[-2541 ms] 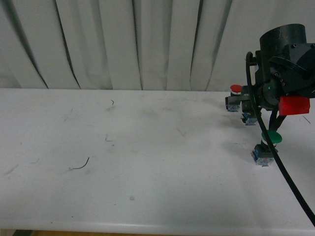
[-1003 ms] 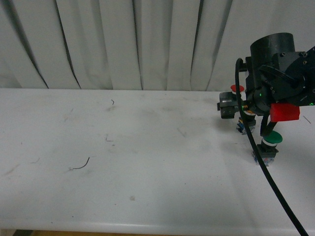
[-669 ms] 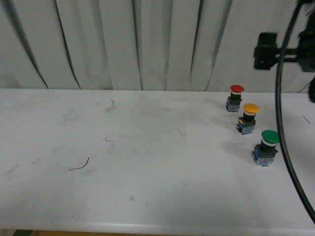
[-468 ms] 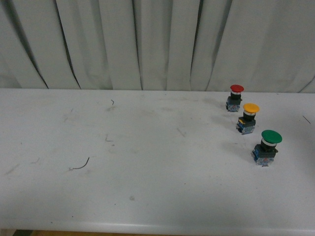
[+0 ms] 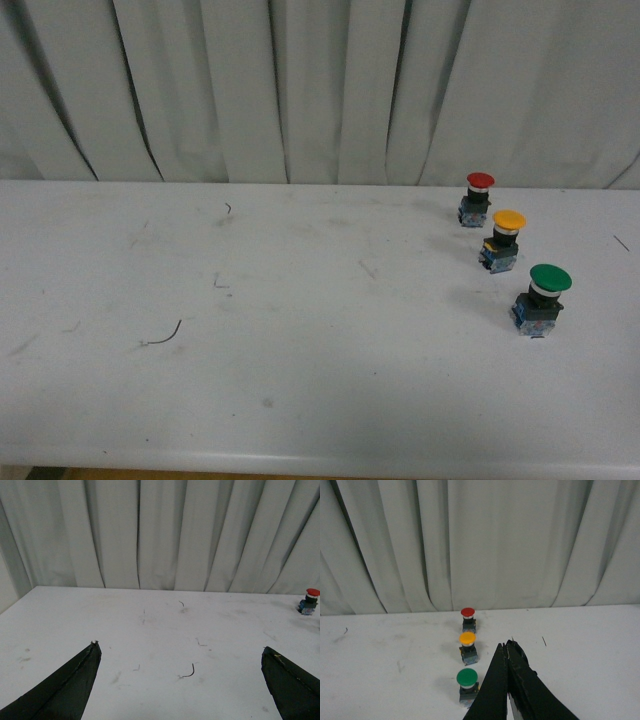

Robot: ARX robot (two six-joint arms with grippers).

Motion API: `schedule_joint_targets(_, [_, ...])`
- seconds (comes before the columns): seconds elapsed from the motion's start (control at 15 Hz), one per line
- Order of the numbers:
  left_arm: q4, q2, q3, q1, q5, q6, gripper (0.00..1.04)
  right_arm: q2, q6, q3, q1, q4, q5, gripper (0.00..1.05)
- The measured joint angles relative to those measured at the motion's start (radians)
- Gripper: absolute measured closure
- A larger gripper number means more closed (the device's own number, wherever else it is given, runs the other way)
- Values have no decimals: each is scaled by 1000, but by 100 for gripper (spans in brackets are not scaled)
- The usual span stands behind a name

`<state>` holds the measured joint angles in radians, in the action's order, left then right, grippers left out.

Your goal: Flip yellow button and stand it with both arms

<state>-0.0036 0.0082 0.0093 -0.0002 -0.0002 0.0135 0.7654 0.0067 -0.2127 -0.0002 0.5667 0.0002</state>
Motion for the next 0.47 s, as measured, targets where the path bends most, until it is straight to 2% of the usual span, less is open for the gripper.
schedule_joint_targets(0.47, [0,0,0,0,0,0,7,-228,-3,142,0,-106,0,103])
